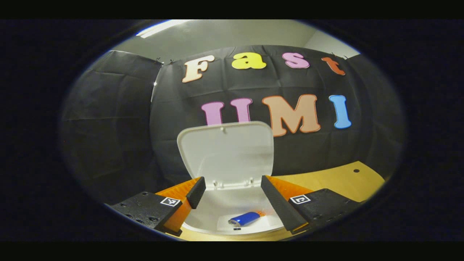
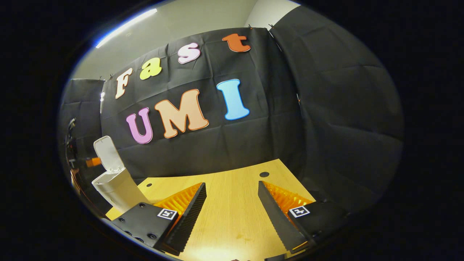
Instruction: Press the lid of the desktop garbage bin to open it, pick up the crumpled paper on the desktop and throw it into the bin, then pick up the pop can on the desktop and drop it into the bin, and finally close the garbage bin lid.
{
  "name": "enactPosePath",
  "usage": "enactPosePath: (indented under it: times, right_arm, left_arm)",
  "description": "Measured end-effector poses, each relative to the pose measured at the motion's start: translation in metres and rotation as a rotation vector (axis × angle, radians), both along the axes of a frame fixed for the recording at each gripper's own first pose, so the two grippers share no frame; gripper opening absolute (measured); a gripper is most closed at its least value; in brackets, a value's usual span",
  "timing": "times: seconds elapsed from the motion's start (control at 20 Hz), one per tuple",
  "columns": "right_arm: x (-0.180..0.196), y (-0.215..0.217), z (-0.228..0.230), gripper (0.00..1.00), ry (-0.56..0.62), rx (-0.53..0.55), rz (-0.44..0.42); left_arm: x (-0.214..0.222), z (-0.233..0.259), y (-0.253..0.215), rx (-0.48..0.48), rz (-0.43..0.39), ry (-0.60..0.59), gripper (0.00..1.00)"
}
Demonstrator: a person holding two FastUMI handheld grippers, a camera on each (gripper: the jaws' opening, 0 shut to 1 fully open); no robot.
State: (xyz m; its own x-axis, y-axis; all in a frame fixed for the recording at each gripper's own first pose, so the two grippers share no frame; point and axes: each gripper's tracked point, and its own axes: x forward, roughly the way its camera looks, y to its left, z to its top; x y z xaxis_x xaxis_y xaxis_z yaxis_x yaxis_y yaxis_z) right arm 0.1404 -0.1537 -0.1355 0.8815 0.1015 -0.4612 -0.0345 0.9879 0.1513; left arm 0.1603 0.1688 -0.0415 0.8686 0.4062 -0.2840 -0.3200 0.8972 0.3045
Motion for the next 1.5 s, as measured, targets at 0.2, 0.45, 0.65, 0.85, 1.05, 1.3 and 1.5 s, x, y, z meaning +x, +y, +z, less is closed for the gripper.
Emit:
enactPosePath:
  times: [0.2, 0.45, 0.65, 0.85, 1.05, 1.3, 1.5]
  right_arm:
    - [-0.002, -0.003, -0.005, 0.96, -0.002, -0.004, 0.002]
    - [-0.014, 0.005, -0.001, 0.96, -0.002, 0.002, -0.025]
    - [-0.018, 0.023, 0.005, 0.96, -0.026, 0.018, -0.073]
    - [-0.015, 0.040, 0.014, 0.96, -0.053, -0.005, -0.061]
    - [-0.004, 0.047, 0.016, 0.96, -0.054, -0.014, -0.039]
    - [0.007, 0.057, 0.024, 0.96, -0.073, -0.005, 0.004]
    - [0.006, 0.055, 0.027, 0.96, -0.074, -0.068, 0.042]
  left_arm:
    - [0.051, 0.068, 0.017, 0.015, -0.028, -0.012, 0.93]
    - [0.112, 0.070, 0.072, -0.017, 0.011, 0.144, 0.93]
    - [0.102, 0.020, 0.089, -0.111, 0.039, 0.291, 0.94]
    - [0.070, -0.006, 0.058, -0.271, -0.005, 0.302, 0.91]
    - [0.034, -0.002, 0.038, -0.150, -0.063, 0.190, 0.90]
    - [-0.014, -0.039, 0.019, -0.079, -0.036, 0.106, 0.92]
    - [-0.047, -0.099, 0.022, -0.032, 0.014, 0.119, 0.95]
